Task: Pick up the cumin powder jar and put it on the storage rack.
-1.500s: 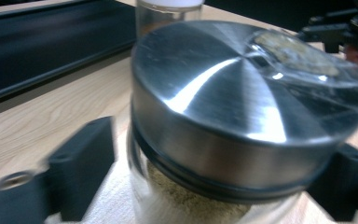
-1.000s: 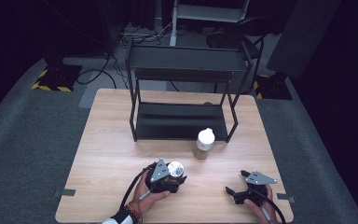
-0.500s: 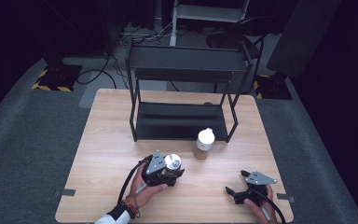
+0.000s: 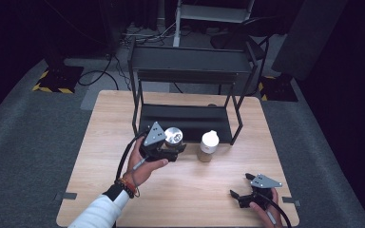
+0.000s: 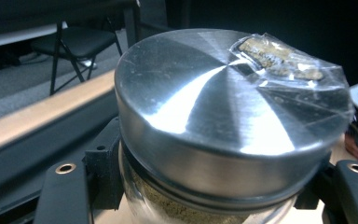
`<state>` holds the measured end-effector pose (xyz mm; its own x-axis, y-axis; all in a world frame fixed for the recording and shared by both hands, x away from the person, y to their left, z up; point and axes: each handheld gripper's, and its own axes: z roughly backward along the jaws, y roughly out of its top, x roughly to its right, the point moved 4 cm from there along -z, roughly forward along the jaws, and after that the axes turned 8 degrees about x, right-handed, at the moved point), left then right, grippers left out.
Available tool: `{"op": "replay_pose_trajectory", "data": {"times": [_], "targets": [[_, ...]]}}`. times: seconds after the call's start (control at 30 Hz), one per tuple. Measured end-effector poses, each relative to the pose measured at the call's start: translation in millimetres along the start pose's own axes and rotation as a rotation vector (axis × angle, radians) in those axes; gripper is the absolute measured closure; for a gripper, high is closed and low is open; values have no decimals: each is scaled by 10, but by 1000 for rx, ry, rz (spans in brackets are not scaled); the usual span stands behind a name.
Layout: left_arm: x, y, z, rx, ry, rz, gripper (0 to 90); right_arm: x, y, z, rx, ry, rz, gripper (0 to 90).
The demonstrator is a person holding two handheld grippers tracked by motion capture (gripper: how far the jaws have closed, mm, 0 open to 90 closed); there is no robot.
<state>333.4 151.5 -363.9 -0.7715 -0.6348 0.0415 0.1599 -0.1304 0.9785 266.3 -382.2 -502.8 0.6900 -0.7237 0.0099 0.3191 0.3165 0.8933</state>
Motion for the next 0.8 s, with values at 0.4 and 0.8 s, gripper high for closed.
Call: {"op": "replay_pose_trajectory", "data": {"times": [0.4,0.8], "targets": [[-286,656,-19,60,15,-6,304,0,0,0,0,0,0,0],[-463,1219,-114,71,-14,-40,305,-4,-1,3,0,-1,-1,0]]}}
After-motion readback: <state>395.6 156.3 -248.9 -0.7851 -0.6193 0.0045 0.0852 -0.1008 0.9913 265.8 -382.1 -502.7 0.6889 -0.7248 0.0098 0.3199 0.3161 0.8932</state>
